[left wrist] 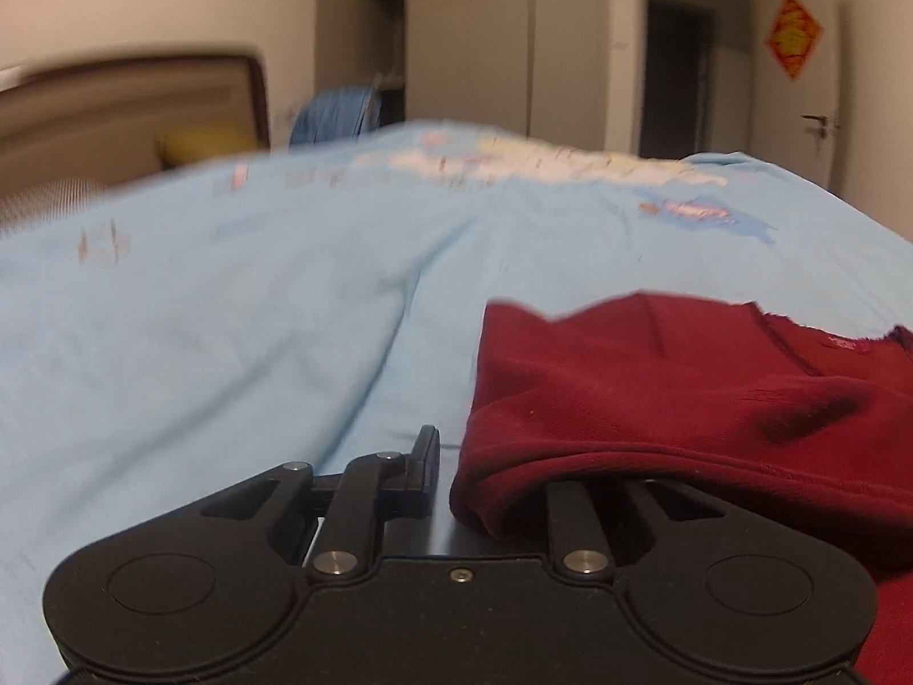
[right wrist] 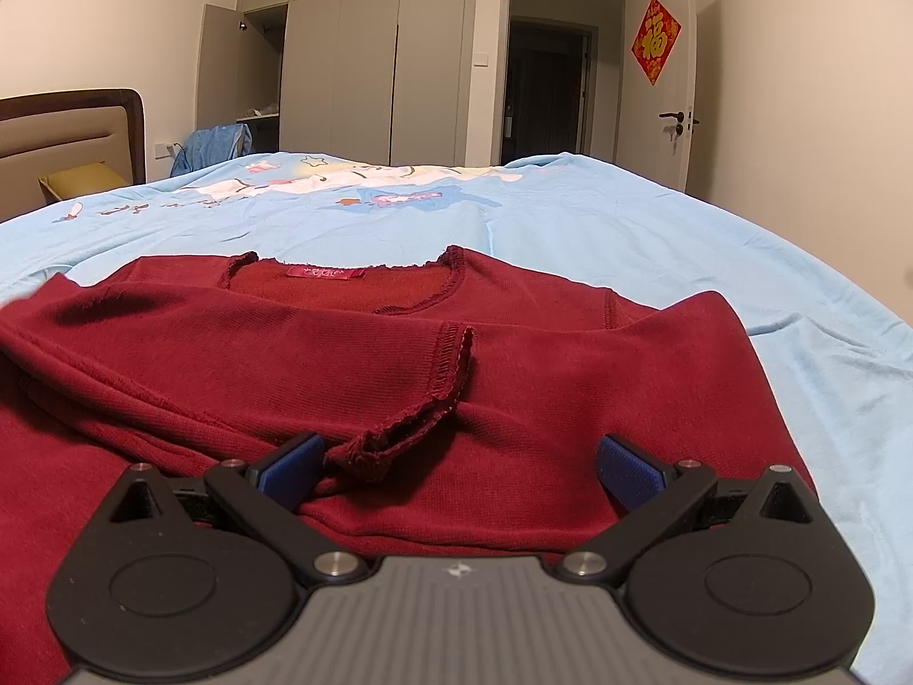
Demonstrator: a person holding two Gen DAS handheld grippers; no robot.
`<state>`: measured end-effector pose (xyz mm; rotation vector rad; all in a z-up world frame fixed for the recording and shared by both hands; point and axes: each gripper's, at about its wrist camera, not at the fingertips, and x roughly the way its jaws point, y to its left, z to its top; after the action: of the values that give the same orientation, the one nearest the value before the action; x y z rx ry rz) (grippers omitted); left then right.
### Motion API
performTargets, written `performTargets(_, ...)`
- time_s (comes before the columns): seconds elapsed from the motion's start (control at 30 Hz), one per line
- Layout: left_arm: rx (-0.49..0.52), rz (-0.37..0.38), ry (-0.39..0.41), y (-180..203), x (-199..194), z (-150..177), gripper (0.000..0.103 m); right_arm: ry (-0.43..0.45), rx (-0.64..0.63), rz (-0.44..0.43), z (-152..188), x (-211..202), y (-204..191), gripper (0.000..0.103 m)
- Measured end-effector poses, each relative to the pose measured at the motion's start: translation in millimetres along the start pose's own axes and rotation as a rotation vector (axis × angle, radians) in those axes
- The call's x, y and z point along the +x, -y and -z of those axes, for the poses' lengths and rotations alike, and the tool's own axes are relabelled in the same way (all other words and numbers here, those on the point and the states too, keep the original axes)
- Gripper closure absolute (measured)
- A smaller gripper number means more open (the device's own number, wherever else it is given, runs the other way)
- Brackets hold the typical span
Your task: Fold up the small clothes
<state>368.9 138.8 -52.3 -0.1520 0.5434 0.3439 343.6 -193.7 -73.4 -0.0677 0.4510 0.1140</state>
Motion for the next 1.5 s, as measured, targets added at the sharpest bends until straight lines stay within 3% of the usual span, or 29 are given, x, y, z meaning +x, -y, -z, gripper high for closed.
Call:
performTargets(0.2, -0.03, 0.059, -0.026, -10, 2, 2, 0.074, 0.0, 0.0, 0.0, 0, 0, 0, 0.0)
performTargets(0.27, -0.006, 0.071, -0.027, -11, -3, 2, 0.064, 0.0, 0.001, 0.0, 0, 0, 0, 0.0)
performTargets(0.33, 0.017, 0.058, -0.028, -13, -11, 4, 0.04, -0.001, 0.0, 0.0, 0, 0, 0, 0.0)
performTargets(0.4, 0.033, 0.033, -0.036, -14, -19, 5, 0.029, -0.001, -0.001, 0.0, 0, 1, 0, 0.0)
performTargets(0.63, 0.053, 0.041, -0.05, -20, -44, 10, 0.014, -0.008, -0.004, 0.002, -1, 1, 0, 0.0)
performTargets(0.83, 0.108, 0.012, -0.067, -15, -47, 3, 0.009, -0.015, -0.013, 0.008, -2, 1, -1, 0.0)
performTargets(0.9, 0.127, 0.073, -0.089, -14, -46, -2, 0.009, -0.016, -0.01, 0.005, -2, 2, 0, 0.0)
performTargets(0.97, 0.116, 0.188, -0.12, -18, -46, -5, 0.007, -0.015, -0.01, 0.005, -2, 2, 0, 0.0)
performTargets(1.03, 0.081, 0.275, -0.159, -24, -45, -5, 0.006, -0.014, -0.008, 0.004, -2, 2, 1, 0.0)
performTargets(1.1, 0.055, 0.31, -0.18, -28, -44, -6, 0.006, -0.014, -0.005, 0.002, -1, 3, 1, 0.0)
performTargets(1.23, -0.044, 0.36, -0.19, -41, -38, -10, 0.004, -0.011, -0.002, 0.001, -1, 2, 2, 0.0)
performTargets(1.37, -0.17, 0.366, -0.229, -45, -5, -24, 0.004, -0.007, -0.001, 0.001, 0, 1, 2, 0.0)
performTargets(1.5, -0.287, 0.425, -0.247, -46, 30, -41, 0.004, -0.005, 0.002, -0.001, 0, 1, 2, 0.0)
